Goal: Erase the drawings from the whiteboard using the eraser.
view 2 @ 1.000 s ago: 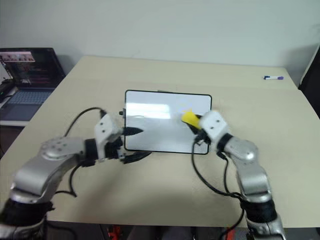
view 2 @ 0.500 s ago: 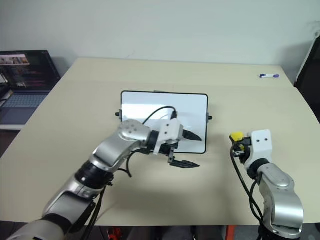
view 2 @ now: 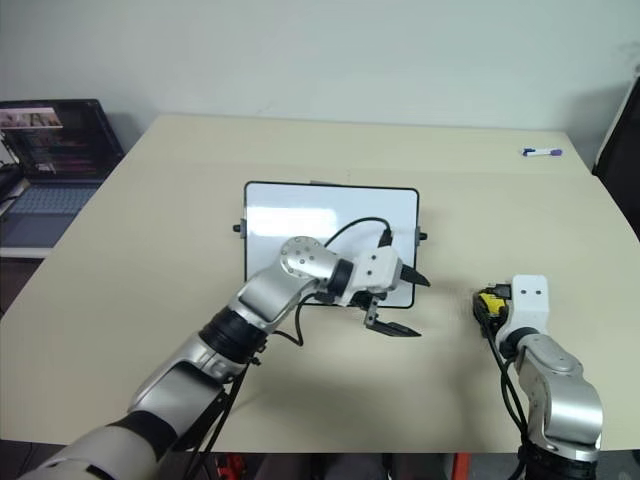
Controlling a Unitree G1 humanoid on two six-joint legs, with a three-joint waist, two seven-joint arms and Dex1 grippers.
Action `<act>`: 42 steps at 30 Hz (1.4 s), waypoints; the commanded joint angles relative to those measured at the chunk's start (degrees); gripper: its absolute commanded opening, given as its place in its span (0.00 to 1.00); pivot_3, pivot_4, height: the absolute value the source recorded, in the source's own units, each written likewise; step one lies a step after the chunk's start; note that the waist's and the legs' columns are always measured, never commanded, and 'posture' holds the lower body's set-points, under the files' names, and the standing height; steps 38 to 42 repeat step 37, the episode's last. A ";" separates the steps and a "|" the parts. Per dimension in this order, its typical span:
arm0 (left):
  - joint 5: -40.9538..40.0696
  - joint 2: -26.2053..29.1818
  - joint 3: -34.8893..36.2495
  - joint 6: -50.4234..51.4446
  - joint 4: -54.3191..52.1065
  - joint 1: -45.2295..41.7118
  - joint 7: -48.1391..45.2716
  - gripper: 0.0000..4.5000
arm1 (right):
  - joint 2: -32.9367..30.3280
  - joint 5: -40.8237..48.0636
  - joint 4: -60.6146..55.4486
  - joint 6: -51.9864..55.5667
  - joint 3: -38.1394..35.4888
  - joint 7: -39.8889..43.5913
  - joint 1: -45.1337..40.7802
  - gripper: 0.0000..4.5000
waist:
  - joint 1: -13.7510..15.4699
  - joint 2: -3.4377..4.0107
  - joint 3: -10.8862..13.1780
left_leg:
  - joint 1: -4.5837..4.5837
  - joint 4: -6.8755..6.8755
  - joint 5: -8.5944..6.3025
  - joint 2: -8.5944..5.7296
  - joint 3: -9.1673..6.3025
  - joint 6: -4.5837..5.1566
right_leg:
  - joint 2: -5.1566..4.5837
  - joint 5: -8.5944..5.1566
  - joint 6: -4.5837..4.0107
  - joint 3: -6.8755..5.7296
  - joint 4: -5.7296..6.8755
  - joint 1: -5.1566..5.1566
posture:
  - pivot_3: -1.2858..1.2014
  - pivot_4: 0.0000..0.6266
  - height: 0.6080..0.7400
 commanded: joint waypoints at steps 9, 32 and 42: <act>-5.26 7.77 15.88 11.83 -18.16 11.11 11.15 1.00 | -2.12 7.42 -14.72 -12.71 4.53 6.73 4.57 0.99 | -1.27 0.12 -0.04 | -0.01 -0.04 -0.01 0.08 -0.04 0.01 | 0.00 -0.03 0.06 0.02 0.02 -0.04 | 0.52 0.24 1.00; 0.81 -3.06 44.17 14.27 -43.51 62.34 56.89 1.00 | 1.73 2.42 -0.15 -60.14 10.31 5.57 29.45 0.99 | 0.46 -0.06 -0.17 | 0.81 0.00 -0.08 0.11 -0.12 -0.08 | -0.32 -0.25 -0.23 0.10 0.00 0.59 | 0.52 0.24 1.00; 1.94 -4.10 41.99 11.93 -39.91 61.45 58.91 1.00 | -0.43 4.22 -1.75 -55.93 10.00 6.00 29.00 0.99 | 0.46 -0.08 -0.17 | 0.73 -0.07 -0.11 0.11 -0.11 -0.10 | -0.33 -0.16 -0.06 0.07 -0.06 0.55 | 0.52 0.24 1.00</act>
